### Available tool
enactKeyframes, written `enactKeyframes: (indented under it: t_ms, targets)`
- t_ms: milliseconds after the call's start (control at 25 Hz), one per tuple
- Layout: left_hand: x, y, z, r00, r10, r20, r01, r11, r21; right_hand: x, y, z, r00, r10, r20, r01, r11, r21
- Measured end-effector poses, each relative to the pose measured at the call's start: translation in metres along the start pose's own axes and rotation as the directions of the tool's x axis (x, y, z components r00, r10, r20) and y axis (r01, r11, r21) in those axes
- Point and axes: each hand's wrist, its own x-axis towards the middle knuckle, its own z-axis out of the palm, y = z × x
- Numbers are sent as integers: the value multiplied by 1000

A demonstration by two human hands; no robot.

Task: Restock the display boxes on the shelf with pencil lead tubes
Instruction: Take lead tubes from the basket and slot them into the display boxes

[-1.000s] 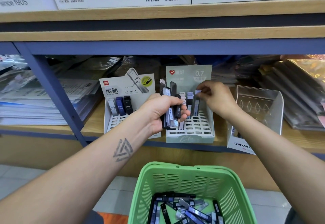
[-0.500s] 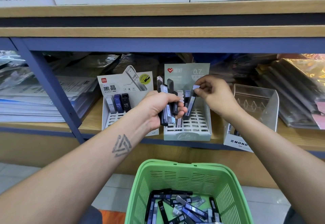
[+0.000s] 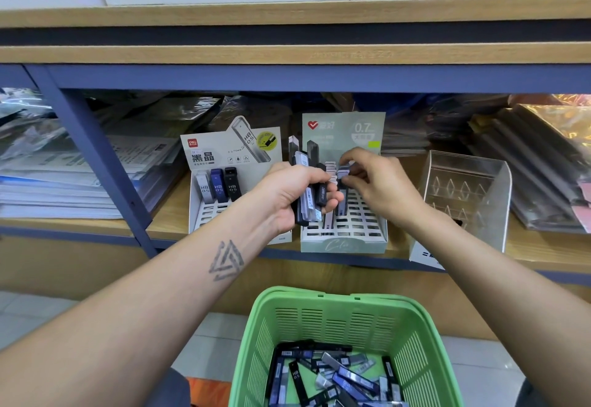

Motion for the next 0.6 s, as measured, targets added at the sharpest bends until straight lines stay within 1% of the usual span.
enactKeyframes:
  t_ms: [120,200,360,480,600]
  targets:
    - [1,0,-1,1000,-14,7,14,1000,-1,-1,0,0,998,-35,-55,33,998,-49]
    - [2,0,-1,999,-32,18,32,999,-4,0,-2,-3,997,-48,-68,41,994,-102]
    - [2,-1,-2,999,-44,21,44,999,-6,-2,-3,-5,999,-38,1,37,975,-219]
    - [2,-2,-3,999,-44,24,44,999,-7,-3,1,-5,999,-50,10,51,977,-208]
    - [0,-4,-3,998,-45,36,45,999,-1,-4,2,-6,1000,-9,12,11,983,-185]
